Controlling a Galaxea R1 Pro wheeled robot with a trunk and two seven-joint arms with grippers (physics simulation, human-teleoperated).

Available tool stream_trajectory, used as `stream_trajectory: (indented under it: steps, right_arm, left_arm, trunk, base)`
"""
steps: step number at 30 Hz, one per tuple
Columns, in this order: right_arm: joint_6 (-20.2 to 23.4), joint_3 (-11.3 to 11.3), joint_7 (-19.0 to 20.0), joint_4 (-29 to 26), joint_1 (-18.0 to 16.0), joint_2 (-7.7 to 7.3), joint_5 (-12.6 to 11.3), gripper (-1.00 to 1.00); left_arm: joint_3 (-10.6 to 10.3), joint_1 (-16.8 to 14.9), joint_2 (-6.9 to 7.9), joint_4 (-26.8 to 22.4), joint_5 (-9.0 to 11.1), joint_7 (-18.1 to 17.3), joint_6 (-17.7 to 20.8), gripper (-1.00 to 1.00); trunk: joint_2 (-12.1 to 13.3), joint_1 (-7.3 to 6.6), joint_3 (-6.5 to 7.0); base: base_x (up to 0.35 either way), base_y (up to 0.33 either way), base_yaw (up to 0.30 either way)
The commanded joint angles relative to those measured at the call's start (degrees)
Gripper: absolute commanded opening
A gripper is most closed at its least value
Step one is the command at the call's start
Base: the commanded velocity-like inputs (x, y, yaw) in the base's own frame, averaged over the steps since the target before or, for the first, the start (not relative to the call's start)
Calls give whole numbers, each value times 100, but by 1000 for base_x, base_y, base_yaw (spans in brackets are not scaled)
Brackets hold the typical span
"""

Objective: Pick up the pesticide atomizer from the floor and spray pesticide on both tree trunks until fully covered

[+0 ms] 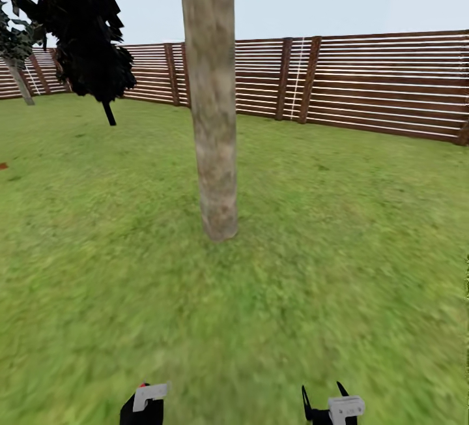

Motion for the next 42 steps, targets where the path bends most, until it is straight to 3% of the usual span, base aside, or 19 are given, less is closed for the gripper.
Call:
stream_trajectory:
  steps: [1, 8, 21, 24, 26, 28, 29, 30, 31, 32, 33, 34, 35, 36, 38, 40, 42]
  right_arm:
    - [2, 1, 0, 0, 0, 0, 0, 100]
    - [0, 1, 8, 0, 0, 0, 0, 100]
    - [33, -15, -1, -103, 2, -7, 29, 100]
    - [586, -10, 5, -501, -102, -2, 157, 100]
    - [1356, -5, 13, -1117, -232, 12, 303, 100]
    - [2412, 12, 115, -1922, -294, 79, 730, 100]
    - [3134, 74, 714, -2394, -315, 175, 1349, 100]
    - [3571, 104, 1492, -2688, -362, 217, 1746, 100]
    - [3849, 111, 2261, -2916, -499, 234, 1919, 100]
    - [3958, 111, 2706, -3010, -617, 240, 1978, 100]
    - [4041, 115, 3289, -3084, -829, 244, 2019, 100]
    - [4061, 115, 3570, -3102, -933, 247, 2029, 100]
    - [4075, 116, 3861, -3111, -1007, 248, 2034, 100]
    - [4084, 116, 4185, -3116, -1067, 252, 2040, 100]
    - [4089, 116, 4394, -3124, -1154, 254, 2046, 100]
    - [4090, 123, 4564, -3134, -1204, 255, 2049, 100]
    - [4090, 131, 4802, -3137, -1217, 255, 2056, 100]
  left_arm:
    - [1, 0, 0, -1, -1, -2, 0, -100]
    - [2, 2, 0, 1, -1, -2, 0, -100]
    - [-56, -85, -1, -45, -65, -22, 92, -100]
    - [-74, -94, 18, -44, -194, -41, 89, -100]
    - [-85, -119, 43, -43, -444, -120, 110, -100]
    - [-132, -280, 136, -38, -999, -580, 139, -100]
    - [-142, -387, 303, -35, -1536, -1389, 158, -100]
    - [-140, -486, 480, -35, -1903, -2162, 172, -100]
    - [-139, -627, 654, -29, -2116, -2922, 199, -100]
    - [-143, -724, 766, -30, -2198, -3419, 270, -100]
    - [-147, -865, 902, -42, -2331, -4194, 549, -100]
    - [-151, -956, 938, -47, -2457, -4540, 692, -100]
    - [-153, -1054, 955, -45, -2677, -4828, 781, -100]
    - [-151, -1150, 955, -44, -3136, -5095, 854, -100]
    - [-141, -1256, 921, -41, -3700, -5261, 1013, -100]
    - [-144, -1315, 892, -42, -3905, -5316, 1239, -100]
    - [-154, -1331, 877, -39, -3972, -5351, 1317, -100]
  trunk:
    - [0, 0, 0]
    - [0, 0, 0]
    - [0, 0, 0]
    - [0, 0, 0]
    - [0, 0, 0]
    - [0, 0, 0]
    - [0, 0, 0]
    - [0, 0, 0]
    - [0, 0, 0]
    - [0, 0, 0]
    - [0, 0, 0]
    - [0, 0, 0]
    - [0, 0, 0]
    - [0, 0, 0]
    - [0, 0, 0]
    - [0, 0, 0]
    - [0, 0, 0]
  base:
    - [339, 0, -257]
    - [339, 1, -225]
    - [314, 127, -8]
    - [50, 37, 0]
    - [9, 7, 0]
    - [3, 2, 0]
    - [0, 0, 0]
    - [0, 0, 0]
    - [0, 0, 0]
    - [0, 0, 0]
    - [0, 0, 0]
    - [0, 0, 0]
    - [0, 0, 0]
    - [0, 0, 0]
    - [0, 0, 0]
    - [0, 0, 0]
    - [0, 0, 0]
